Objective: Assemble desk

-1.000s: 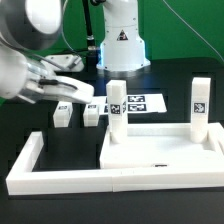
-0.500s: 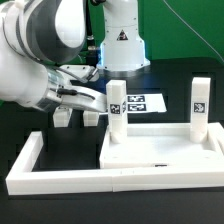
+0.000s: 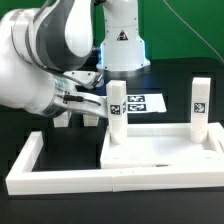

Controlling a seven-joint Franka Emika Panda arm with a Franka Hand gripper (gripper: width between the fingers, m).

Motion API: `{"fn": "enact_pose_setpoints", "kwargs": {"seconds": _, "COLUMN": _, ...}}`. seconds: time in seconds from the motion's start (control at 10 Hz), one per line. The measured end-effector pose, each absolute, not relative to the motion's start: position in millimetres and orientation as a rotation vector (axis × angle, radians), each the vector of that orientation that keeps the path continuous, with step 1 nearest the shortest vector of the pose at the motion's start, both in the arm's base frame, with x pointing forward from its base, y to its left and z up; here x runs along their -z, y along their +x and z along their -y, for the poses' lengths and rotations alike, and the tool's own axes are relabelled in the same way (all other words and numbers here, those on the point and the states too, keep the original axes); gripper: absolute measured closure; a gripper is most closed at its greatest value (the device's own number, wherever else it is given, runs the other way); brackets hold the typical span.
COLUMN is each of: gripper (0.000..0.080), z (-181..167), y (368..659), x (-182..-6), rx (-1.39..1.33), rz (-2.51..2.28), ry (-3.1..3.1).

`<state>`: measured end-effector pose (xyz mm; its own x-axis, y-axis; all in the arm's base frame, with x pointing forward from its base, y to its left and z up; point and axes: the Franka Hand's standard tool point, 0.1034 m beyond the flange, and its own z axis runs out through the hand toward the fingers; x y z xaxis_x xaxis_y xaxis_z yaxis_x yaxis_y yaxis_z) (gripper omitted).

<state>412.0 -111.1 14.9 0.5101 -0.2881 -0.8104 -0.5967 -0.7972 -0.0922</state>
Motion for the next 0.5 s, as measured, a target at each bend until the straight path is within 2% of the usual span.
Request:
{"fn": "enact_pose_setpoints", "kwargs": {"seconds": 0.3, "gripper": 0.0150, "z": 111.4, "y": 412.1, "x": -12.2, "rx": -1.188, "rz": -0.724, "ry": -2.414}}
{"fn": "enact_pose_setpoints", "kwargs": {"seconds": 0.4, "gripper": 0.0271, "z": 111.4, "y": 412.1, "x": -12.2, "rx": -1.188, "rz": -0.724, "ry": -2.414}}
{"fn": "enact_pose_setpoints", "kwargs": {"seconds": 0.5, "gripper": 0.0271, "z": 111.4, "y": 412.1, "x": -12.2, "rx": -1.188, "rz": -0.724, "ry": -2.414}}
